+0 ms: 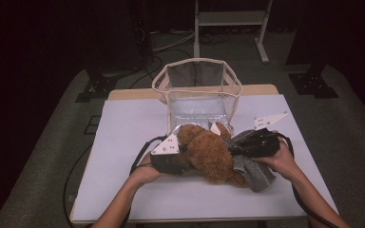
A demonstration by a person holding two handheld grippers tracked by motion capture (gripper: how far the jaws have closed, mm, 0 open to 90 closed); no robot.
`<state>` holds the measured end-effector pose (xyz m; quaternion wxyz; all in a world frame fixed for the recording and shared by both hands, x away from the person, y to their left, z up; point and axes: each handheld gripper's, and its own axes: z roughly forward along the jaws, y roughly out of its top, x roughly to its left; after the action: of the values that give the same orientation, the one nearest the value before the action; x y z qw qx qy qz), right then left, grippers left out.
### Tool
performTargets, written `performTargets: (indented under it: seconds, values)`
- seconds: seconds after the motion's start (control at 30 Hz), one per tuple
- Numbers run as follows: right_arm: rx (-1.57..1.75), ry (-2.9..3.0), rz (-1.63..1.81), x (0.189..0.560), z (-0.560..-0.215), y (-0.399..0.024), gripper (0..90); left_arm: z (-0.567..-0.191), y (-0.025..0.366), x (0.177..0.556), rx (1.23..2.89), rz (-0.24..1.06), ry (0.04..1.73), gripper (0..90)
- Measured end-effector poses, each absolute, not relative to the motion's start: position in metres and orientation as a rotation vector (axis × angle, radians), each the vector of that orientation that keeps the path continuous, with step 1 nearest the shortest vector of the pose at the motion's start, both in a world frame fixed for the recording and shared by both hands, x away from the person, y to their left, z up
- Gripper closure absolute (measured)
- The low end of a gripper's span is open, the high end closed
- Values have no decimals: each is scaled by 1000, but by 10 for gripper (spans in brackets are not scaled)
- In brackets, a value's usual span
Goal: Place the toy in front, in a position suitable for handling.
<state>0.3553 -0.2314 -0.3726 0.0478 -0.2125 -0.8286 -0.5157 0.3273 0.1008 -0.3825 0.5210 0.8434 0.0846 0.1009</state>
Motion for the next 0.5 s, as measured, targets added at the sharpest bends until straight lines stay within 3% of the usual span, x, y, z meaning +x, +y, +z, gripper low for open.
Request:
performTargets:
  seconds: [0.3,0.5]
  values:
    - [-592,-2431,-1680,352,-362,-219,735,-323,116,325,2036,363,115,487]
    - [-601,-2448,-1623,352,-368,-223,731,-322,112,320,2082,353,77,487]
